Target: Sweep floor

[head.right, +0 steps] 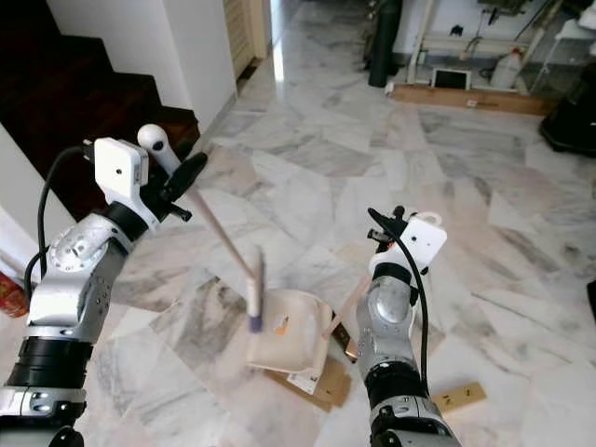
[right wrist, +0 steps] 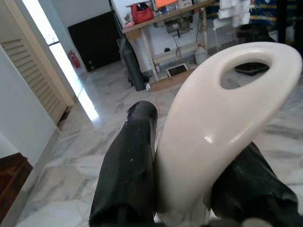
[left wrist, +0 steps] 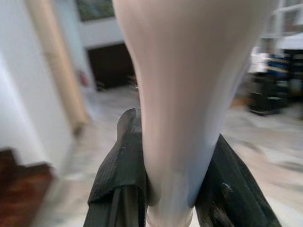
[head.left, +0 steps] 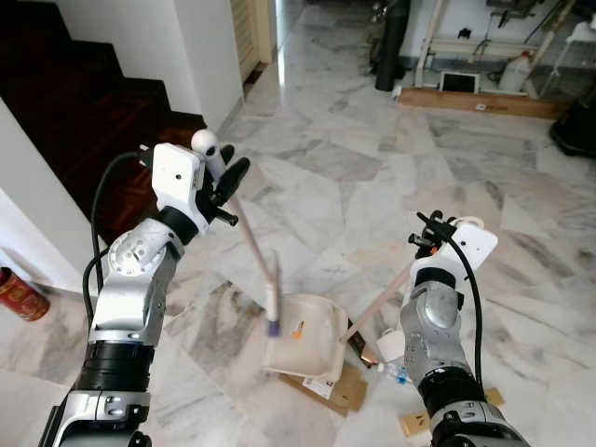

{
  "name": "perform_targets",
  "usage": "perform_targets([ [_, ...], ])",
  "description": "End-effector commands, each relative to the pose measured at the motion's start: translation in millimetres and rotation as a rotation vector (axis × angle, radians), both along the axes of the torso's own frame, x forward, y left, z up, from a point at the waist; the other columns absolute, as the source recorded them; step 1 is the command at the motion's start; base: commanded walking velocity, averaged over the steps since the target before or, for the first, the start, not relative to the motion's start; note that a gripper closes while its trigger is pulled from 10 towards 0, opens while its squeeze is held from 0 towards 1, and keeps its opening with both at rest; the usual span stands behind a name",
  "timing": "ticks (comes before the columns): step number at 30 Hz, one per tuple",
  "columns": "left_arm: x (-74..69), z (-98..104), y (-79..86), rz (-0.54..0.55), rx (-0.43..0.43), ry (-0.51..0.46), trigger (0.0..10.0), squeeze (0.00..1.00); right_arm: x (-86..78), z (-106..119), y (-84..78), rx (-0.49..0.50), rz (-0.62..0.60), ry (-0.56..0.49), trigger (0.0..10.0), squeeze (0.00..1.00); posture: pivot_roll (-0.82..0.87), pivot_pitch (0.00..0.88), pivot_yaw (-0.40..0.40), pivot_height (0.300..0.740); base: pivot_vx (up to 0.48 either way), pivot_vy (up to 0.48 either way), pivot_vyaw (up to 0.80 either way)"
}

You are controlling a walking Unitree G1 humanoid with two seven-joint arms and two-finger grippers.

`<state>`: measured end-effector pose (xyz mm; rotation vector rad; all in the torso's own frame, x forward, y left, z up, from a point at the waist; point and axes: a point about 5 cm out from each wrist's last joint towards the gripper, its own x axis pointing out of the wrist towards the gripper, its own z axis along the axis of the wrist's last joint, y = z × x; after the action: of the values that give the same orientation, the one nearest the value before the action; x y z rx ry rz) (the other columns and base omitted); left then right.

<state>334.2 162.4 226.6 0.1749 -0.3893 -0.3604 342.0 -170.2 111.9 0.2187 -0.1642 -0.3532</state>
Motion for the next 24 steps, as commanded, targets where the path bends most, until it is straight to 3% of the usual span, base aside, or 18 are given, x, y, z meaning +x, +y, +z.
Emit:
perform_targets([
  [1, -2.7, 4, 5.1, 0.066, 0.037, -0.096, 10.0, 0.0, 5.7, 13, 3.9, -0.002, 0.021, -0.058, 10.0, 0.0, 0.13, 0.0, -0.016, 0.74, 0.0, 0.0, 0.0],
  [5, -4.0, -15, 9.5, 0.098, 0.058, -0.068, 10.0, 0.0, 5.3, 12, 1.0, -0.021, 0.027, -0.058, 10.0, 0.0, 0.11, 0.0, -0.021, 0.74, 0.0, 0.0, 0.0],
  [9, -7.9, -42, 28.8, 0.207, -0.007, 0.004, 10.0, 0.0, 1.8, 11, -11.6, -0.052, 0.021, -0.062, 10.0, 0.0, 0.09, 0.0, -0.034, 0.74, 0.0, 0.0, 0.0],
  [11, -8.8, -47, 30.9, 0.222, -0.013, 0.017, 10.0, 0.0, 0.9, 10, -14.2, -0.073, 0.024, -0.058, 10.0, 0.0, 0.09, 0.0, -0.036, 0.74, 0.0, 0.0, 0.0],
  [16, -9.9, -66, 30.6, 0.238, -0.031, 0.064, 10.0, 0.0, -1.7, 8, -17.4, -0.118, 0.048, -0.055, 10.0, 0.0, 0.08, 0.0, -0.039, 0.74, 0.0, 0.0, 0.0],
  [24, -6.5, -74, 24.7, 0.232, -0.037, 0.065, 10.0, 0.0, -1.9, 7, -13.2, -0.144, 0.079, -0.055, 10.0, 0.0, 0.08, 0.0, -0.035, 0.74, 0.0, 0.0, 0.0],
])
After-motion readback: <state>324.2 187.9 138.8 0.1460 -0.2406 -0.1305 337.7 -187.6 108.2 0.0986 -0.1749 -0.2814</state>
